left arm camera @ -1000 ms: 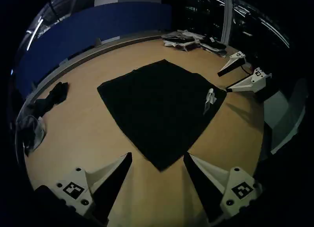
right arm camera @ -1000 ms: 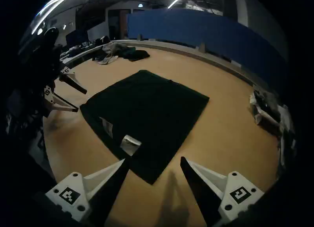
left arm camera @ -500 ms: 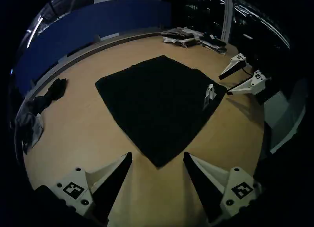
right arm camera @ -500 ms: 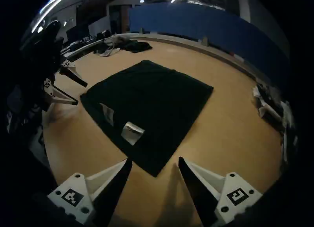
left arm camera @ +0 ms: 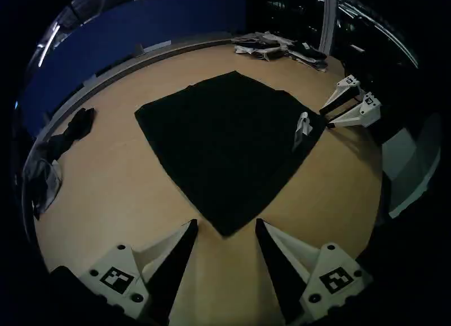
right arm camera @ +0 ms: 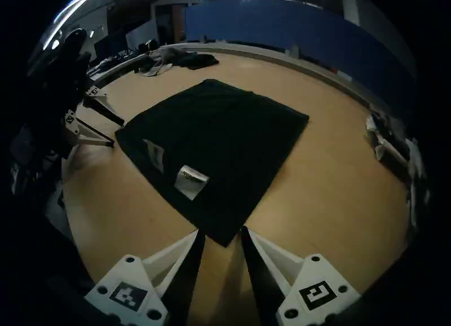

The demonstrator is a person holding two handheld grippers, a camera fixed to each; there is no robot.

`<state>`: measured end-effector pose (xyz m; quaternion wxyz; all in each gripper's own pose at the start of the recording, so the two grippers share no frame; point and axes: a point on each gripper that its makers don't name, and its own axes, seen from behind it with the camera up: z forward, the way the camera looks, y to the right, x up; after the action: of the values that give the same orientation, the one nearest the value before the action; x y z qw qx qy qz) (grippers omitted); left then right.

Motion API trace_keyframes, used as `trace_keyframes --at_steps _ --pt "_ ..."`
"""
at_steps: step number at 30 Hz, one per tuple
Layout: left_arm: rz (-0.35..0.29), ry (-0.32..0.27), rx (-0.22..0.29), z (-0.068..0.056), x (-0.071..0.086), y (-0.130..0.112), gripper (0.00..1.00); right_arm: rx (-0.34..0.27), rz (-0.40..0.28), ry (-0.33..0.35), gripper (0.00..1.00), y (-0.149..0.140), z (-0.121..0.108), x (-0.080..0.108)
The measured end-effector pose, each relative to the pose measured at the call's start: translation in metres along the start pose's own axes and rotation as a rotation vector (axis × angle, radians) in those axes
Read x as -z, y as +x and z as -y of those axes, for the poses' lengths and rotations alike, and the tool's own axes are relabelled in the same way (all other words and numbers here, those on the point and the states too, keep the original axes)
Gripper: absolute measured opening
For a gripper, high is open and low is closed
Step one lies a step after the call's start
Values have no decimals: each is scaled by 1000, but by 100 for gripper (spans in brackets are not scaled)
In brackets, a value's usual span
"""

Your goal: Fold towel

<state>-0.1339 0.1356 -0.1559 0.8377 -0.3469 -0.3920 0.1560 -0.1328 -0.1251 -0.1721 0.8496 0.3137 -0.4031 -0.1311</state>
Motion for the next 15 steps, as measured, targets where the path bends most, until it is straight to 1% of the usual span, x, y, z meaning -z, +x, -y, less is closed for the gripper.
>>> trace_keyframes --at_steps 2,5,9,11,15 --pt "3 1 4 0 0 0 74 0 -1 -3 45 1 0 1" --pt "12 8 4 1 -1 -1 70 2 -1 -20 30 2 -3 1" --pt "21 19 -10 0 -1 0 65 -1 -2 -23 28 2 -4 2" --pt "25 18 -11 -3 -1 0 58 -5 -2 -21 27 2 -4 2" --pt "30 21 -6 -5 0 0 55 -6 0 -18 26 2 -5 1"
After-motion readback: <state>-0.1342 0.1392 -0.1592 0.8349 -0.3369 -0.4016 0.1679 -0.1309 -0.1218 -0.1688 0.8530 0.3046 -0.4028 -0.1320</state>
